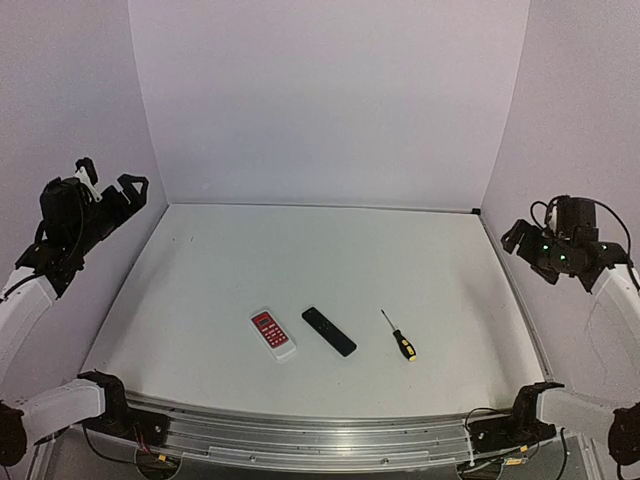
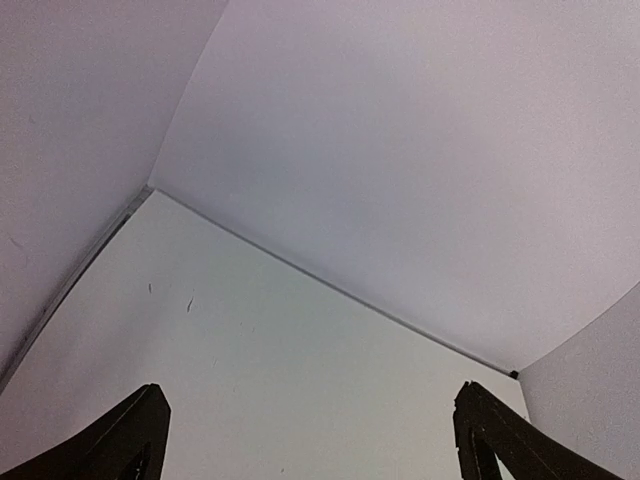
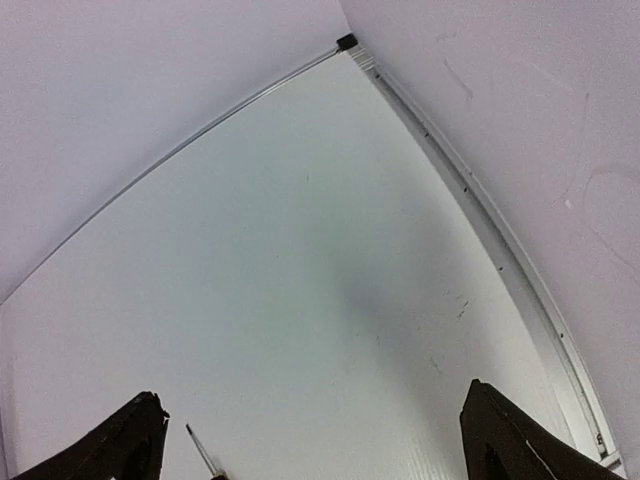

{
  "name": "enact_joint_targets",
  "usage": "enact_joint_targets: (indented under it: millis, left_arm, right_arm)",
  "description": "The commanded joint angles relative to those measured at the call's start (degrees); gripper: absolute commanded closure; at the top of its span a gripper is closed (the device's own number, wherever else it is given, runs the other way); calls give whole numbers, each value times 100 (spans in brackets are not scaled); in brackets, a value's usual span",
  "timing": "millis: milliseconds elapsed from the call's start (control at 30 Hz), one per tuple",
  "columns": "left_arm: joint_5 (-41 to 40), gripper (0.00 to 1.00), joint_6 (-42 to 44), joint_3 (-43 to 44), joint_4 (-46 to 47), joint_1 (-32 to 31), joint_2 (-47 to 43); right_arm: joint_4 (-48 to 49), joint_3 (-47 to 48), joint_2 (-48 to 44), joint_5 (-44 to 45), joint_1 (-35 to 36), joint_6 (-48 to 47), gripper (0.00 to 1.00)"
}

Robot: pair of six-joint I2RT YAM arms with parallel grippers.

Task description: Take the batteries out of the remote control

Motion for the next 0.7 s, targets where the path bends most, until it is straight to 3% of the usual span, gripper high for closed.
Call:
enact_joint_targets:
  millis: [0,67,133,267,400,533,667]
  left_arm:
    - [268,0,-196,-116,-580,-9,-103]
    - [305,0,-220,-144,-697,-13,-60]
    - [334,0,-243,-221,-767,-9,-4]
    - [470,0,-284,-437,-728,-10,180]
    - [484,0,-196,-495,-813,-3,479]
    - [584,0,-173,-555,-892,-5,671]
    - [828,0,-206,-760,-764,-4,705]
  right_arm:
    - [-233,58,43,-2122,12,-190,2]
    - [-204,179,395,-3298,112,-173,2]
    - [-212,306,866,-3247,884,-380,2]
    - [-146,648,1889,-1540,3281,-1361,2]
    - [-235,1433,3496,-783,4434,-1911,2]
    - [-243,2175,4835,70,5193,-2438,2]
    - [-242,2689,5669,-67,5263,-2394,6]
